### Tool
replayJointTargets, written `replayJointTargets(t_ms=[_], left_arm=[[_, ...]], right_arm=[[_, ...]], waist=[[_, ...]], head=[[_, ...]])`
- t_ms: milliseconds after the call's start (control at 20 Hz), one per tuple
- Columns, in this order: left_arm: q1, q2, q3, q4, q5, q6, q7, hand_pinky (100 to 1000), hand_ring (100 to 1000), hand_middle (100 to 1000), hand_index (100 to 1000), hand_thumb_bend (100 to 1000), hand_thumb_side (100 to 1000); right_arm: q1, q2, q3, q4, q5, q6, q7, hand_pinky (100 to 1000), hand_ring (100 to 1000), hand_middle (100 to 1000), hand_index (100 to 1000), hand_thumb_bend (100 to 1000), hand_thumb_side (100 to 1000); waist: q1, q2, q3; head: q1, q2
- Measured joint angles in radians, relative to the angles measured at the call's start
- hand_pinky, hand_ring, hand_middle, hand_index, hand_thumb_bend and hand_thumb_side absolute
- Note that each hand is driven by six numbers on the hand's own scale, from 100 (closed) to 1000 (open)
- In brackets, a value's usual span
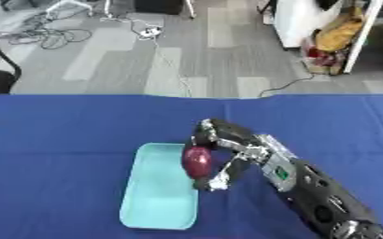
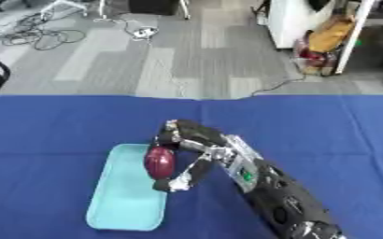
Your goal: Pick up objects on the table and place them in the box.
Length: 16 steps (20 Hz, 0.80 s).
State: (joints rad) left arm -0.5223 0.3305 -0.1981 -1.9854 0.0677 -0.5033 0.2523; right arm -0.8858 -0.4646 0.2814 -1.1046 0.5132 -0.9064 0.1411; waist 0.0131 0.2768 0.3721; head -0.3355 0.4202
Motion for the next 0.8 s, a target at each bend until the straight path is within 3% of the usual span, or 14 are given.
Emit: replayJointTargets(t_ms=[500, 650, 700, 750, 800], left_arm=[[-0.034, -0.015, -0.006, 0.0, 0.014, -0.005, -0.014, 461, 493, 615, 723, 415, 810], [-0.041, -0.015, -0.009, 0.0, 0.02, -0.006, -0.015, 460, 493, 615, 723, 416, 810], [-0.042, -0.015, -0.009, 0.0, 0.021, -0.007, -0.016, 460, 493, 614, 723, 416, 811], [-0.043, -0.015, -0.009, 0.0, 0.022, -0.006, -0.018, 460, 493, 614, 723, 416, 811], [-0.044, -0.015, -0.009, 0.0, 0.022, -0.005, -0.019, 459, 493, 614, 723, 416, 811]], right_arm=[[-0.015, 0.001, 0.007, -0.009, 0.0, -0.002, 0.002, 100, 100, 100, 299, 160, 741], [-0.015, 0.005, 0.012, -0.017, -0.009, -0.001, -0.002, 100, 100, 100, 361, 149, 798], [-0.015, 0.006, 0.012, -0.019, -0.017, -0.001, -0.007, 100, 113, 196, 477, 269, 900], [-0.015, 0.007, 0.012, -0.022, -0.022, 0.0, -0.011, 100, 249, 333, 584, 341, 980], [-0.015, 0.007, 0.013, -0.025, -0.023, -0.001, -0.012, 110, 327, 422, 654, 388, 1000]], waist=[[-0.024, 0.012, 0.036], [-0.025, 0.017, 0.037], [-0.025, 0.017, 0.037], [-0.026, 0.017, 0.037], [-0.026, 0.017, 0.038]], head=[[-0.018, -0.032], [-0.018, -0.04], [-0.018, -0.043], [-0.018, -0.047], [-0.018, -0.048]])
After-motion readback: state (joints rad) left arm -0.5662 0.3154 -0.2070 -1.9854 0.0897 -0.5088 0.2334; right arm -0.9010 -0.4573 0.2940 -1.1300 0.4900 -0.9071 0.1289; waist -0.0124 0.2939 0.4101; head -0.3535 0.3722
